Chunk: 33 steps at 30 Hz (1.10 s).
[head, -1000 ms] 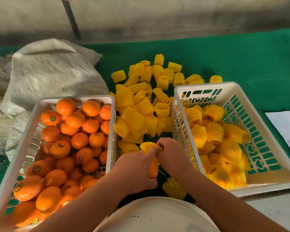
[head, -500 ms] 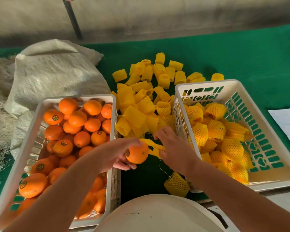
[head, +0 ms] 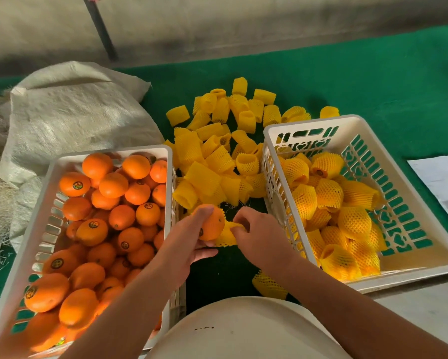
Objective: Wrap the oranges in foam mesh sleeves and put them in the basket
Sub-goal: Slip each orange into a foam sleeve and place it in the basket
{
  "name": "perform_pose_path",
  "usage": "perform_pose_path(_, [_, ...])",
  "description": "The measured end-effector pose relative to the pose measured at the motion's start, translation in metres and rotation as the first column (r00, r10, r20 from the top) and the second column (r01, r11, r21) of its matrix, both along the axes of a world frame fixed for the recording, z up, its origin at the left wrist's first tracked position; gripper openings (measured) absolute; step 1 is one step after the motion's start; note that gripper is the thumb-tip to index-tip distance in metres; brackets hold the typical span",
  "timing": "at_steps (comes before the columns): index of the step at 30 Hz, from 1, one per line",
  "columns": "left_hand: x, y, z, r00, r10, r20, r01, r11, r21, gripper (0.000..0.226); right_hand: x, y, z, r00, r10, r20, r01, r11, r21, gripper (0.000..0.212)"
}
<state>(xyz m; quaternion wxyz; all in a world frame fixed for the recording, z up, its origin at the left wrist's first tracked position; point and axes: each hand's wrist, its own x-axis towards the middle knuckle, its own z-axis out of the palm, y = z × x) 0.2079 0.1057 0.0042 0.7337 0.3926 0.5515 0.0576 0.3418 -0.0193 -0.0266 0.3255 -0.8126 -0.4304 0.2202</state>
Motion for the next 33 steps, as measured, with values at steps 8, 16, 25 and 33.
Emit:
perform_pose_path(8, [-0.020,-0.023,-0.010,0.836,-0.440,-0.328,0.548,0.690,0.473,0.086,-0.006,0.000,0.013,0.958,-0.173,-0.230,0.205,0.971,0.124,0.024])
perform_pose_path(16, [-0.025,-0.032,-0.010,0.882,-0.360,-0.303,0.470,0.664,0.581,0.054,-0.013,-0.003,0.014,0.968,-0.042,-0.246,0.073,0.990,0.118,0.006])
perform_pose_path(25, [-0.035,-0.033,-0.001,0.865,-0.402,-0.301,0.487,0.528,0.696,0.068,-0.013,-0.009,0.022,0.961,0.004,-0.277,0.040,0.987,0.153,0.020])
perform_pose_path(33, [-0.041,-0.031,-0.004,0.904,-0.334,-0.268,0.420,0.567,0.709,0.074,-0.017,-0.008,0.026,1.000,-0.012,-0.011,0.014,0.987,0.161,0.013])
